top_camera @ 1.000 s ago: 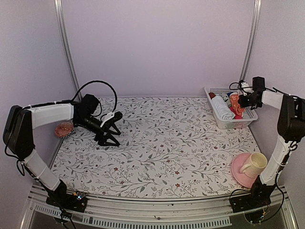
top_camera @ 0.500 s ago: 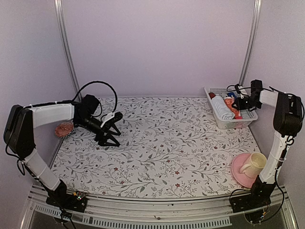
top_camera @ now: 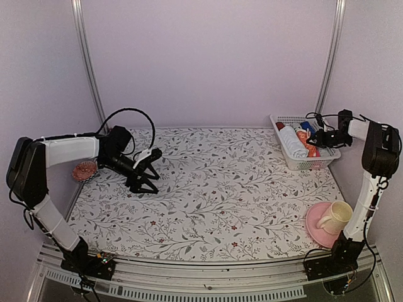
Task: Roll the towels
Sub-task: Place the towel in the storage box.
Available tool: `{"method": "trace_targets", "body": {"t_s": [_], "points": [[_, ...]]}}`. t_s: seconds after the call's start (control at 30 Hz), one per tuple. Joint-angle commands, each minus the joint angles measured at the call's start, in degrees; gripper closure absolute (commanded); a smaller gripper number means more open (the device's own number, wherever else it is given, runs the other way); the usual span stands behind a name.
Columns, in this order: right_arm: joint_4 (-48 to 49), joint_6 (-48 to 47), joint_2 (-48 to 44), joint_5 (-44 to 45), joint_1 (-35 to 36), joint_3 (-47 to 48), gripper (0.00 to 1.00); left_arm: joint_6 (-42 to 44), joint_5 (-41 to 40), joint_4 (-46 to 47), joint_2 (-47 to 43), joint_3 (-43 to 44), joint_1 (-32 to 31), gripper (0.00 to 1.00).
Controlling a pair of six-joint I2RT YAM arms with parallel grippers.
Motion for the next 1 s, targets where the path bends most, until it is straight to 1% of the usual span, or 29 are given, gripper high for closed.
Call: {"method": "trace_targets", "body": {"t_s": [0.0, 0.13, 0.17, 0.2, 0.3, 0.47, 0.6, 0.97], "points": [[-7.0, -0.4, 2.7, 2.4, 0.2, 1.0, 0.93, 0.1, 1.3, 0.2, 1.3, 0.0, 0.8, 0.19], [-7.2, -0.2, 1.3, 10.7, 0.2, 0.5, 0.82, -0.1, 1.3, 0.2, 1.8, -0.1, 0.9, 0.19], [-7.2, -0.2, 0.8, 12.1, 0.3, 0.4, 0.82, -0.1, 1.2, 0.2, 1.8, -0.1, 0.8, 0.19], [-7.3, 0.0, 0.2, 13.6, 0.4, 0.4, 0.77, -0.1, 1.3, 0.2, 2.0, 0.0, 0.8, 0.19], [-7.8, 0.0, -1.4, 18.6, 1.6, 0.8, 0.68, -0.2, 1.3, 0.2, 2.4, 0.2, 0.9, 0.19], [-10.2, -0.4, -3.0, 26.5, 3.8, 2.7, 0.62, -0.3, 1.1, 0.2, 2.4, 0.1, 0.9, 0.19], [-11.1, -0.5, -5.1, 33.8, 6.1, 3.3, 0.52, -0.4, 1.1, 0.2, 2.6, 0.2, 0.8, 0.19], [-12.7, 0.3, -9.6, 42.2, 10.1, 6.7, 0.45, -0.4, 1.1, 0.2, 2.5, 0.0, 0.9, 0.19]]}}
